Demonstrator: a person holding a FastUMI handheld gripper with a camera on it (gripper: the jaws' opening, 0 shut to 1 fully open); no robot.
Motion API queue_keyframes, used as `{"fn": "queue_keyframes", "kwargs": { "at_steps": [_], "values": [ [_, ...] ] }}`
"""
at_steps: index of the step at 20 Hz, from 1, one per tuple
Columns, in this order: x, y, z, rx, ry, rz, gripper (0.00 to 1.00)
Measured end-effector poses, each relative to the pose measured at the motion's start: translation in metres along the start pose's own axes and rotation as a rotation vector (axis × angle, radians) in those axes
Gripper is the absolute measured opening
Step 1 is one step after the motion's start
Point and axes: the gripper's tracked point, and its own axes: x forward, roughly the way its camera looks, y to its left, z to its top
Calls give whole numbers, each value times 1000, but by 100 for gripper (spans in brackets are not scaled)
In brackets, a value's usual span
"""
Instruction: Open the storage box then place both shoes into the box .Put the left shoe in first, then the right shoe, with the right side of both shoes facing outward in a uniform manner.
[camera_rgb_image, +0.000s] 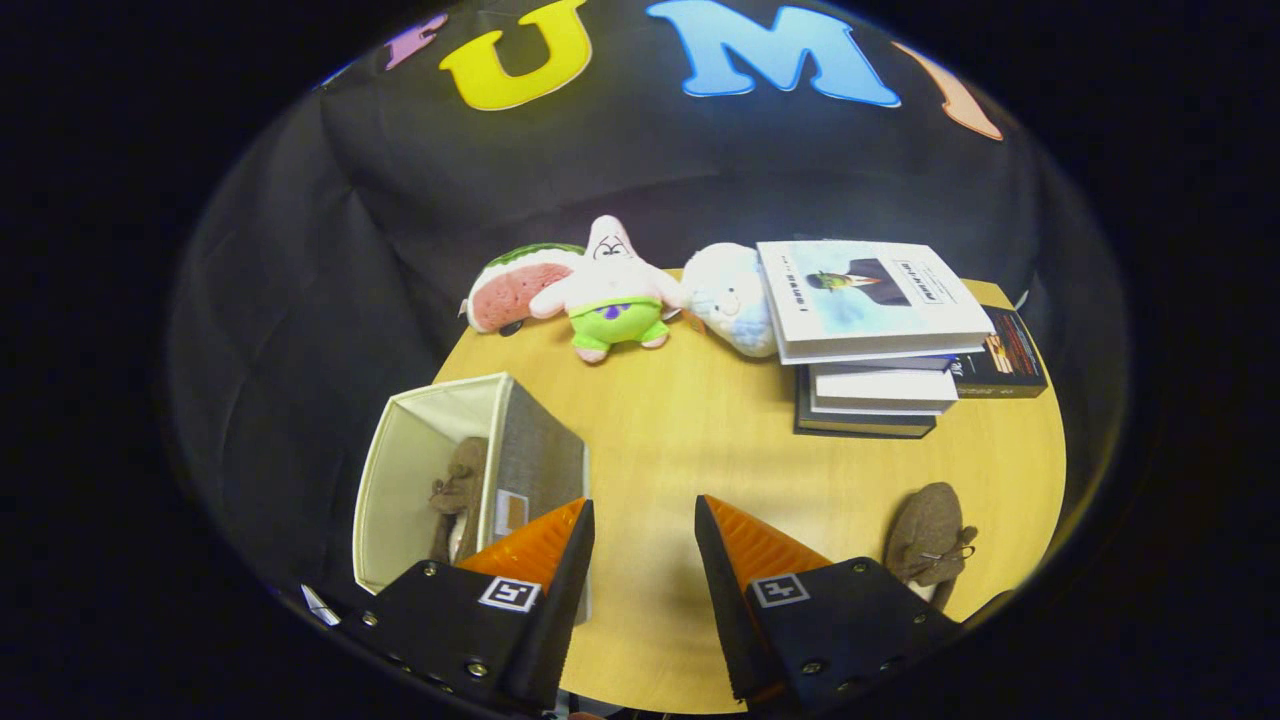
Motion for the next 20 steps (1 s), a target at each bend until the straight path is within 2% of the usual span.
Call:
{"fn": "queue_keyframes", "kwargs": {
  "at_steps": [3,6,9,20],
  "values": [
    [-12,-55,-6,39,-2,-60,62],
    [-25,-112,-20,77,23,-155,62],
    [-35,-149,-30,120,37,-205,62],
    [-55,-216,-72,129,107,-249,62]
  ]
}}
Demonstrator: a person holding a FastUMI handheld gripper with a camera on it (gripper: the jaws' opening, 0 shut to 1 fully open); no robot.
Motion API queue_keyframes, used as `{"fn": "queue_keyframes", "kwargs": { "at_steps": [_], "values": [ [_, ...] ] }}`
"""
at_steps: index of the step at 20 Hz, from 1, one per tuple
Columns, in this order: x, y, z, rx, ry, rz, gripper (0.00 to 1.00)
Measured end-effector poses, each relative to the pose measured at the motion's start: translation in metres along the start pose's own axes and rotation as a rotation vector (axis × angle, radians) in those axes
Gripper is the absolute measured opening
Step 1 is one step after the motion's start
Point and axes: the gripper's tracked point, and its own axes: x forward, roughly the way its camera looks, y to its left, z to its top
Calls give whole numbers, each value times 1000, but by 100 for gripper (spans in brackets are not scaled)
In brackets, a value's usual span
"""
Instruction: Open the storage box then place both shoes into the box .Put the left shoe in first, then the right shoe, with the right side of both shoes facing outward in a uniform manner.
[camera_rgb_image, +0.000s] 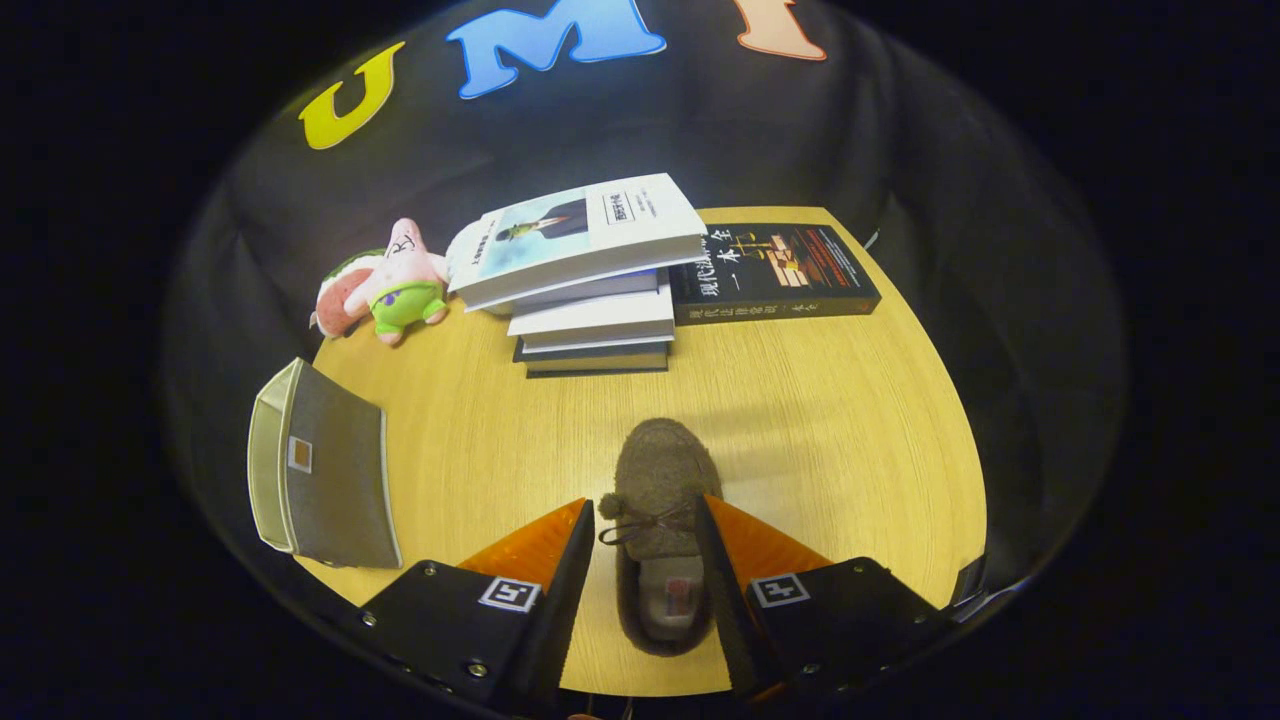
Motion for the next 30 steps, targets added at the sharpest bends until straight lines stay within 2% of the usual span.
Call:
{"fn": "queue_keyframes", "kwargs": {
  "at_steps": [9,18,19,20,23,24,30],
  "values": [
    [24,-28,-58,-64,180,-25,62],
    [74,-52,-61,-50,232,-77,62],
    [80,-52,-66,-37,260,-64,62],
    [82,-41,-64,-5,265,2,62],
    [71,-42,-60,-4,263,-10,22],
    [80,-42,-66,-21,264,-13,3],
    [54,-14,-53,-1,246,32,3]
  ]
}}
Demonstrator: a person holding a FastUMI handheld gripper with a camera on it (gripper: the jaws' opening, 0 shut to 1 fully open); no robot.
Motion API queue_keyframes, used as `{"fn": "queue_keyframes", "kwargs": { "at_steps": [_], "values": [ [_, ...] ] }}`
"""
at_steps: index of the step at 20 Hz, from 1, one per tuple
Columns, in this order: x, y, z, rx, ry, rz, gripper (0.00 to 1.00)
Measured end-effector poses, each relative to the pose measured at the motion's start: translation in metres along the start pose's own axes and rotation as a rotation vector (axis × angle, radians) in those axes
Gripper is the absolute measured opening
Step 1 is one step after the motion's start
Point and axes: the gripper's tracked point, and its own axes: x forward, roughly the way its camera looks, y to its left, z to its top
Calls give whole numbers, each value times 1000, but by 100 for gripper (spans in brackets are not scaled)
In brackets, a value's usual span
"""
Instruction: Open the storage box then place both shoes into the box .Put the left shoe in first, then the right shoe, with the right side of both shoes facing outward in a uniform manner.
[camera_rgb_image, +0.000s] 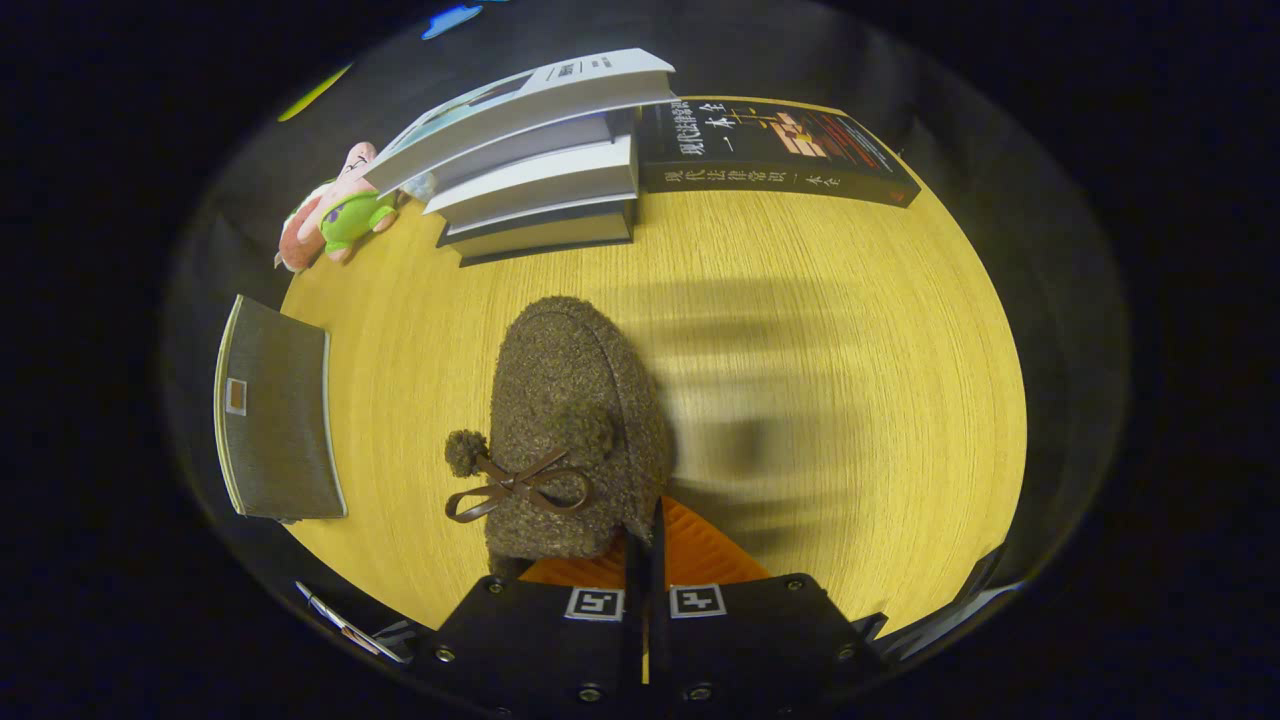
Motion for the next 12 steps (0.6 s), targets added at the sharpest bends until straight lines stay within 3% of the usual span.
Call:
{"fn": "queue_keyframes", "kwargs": {
  "at_steps": [12],
  "values": [
    [-87,110,51,-55,-117,23,2]
  ]
}}
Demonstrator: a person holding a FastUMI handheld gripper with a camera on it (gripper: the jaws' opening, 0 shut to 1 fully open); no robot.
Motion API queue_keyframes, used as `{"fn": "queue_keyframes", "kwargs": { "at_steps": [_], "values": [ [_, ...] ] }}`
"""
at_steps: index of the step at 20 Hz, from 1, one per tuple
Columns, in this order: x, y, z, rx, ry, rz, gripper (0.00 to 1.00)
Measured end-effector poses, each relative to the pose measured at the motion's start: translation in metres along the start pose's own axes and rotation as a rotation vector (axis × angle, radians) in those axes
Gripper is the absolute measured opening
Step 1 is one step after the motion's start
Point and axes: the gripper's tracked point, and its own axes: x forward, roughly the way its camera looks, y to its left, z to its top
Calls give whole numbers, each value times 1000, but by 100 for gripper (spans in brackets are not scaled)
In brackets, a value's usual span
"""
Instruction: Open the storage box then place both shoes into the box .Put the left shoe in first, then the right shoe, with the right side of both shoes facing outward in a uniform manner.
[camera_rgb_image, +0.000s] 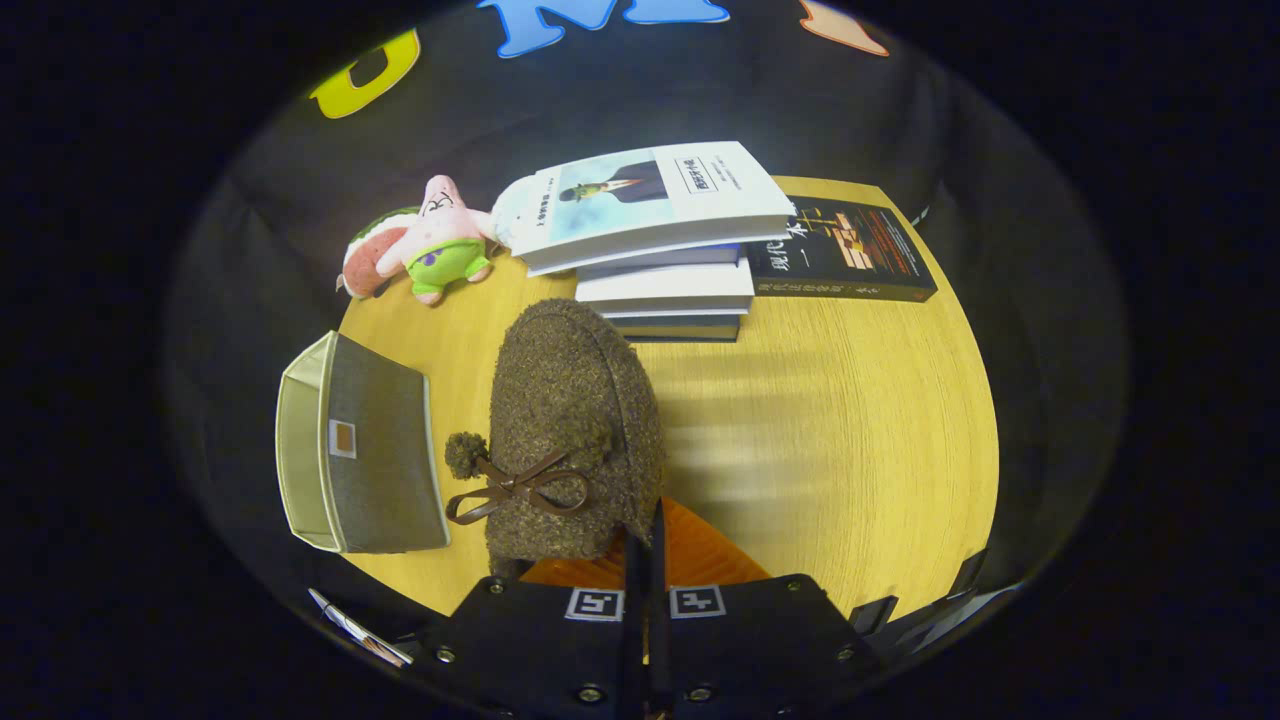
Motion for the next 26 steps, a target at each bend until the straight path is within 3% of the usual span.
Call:
{"fn": "queue_keyframes", "kwargs": {
  "at_steps": [10,18,21,26],
  "values": [
    [-29,159,34,-128,-66,108,2],
    [-23,277,29,-220,-27,204,2],
    [-3,302,21,-241,9,196,3],
    [56,308,0,-265,68,84,3]
  ]
}}
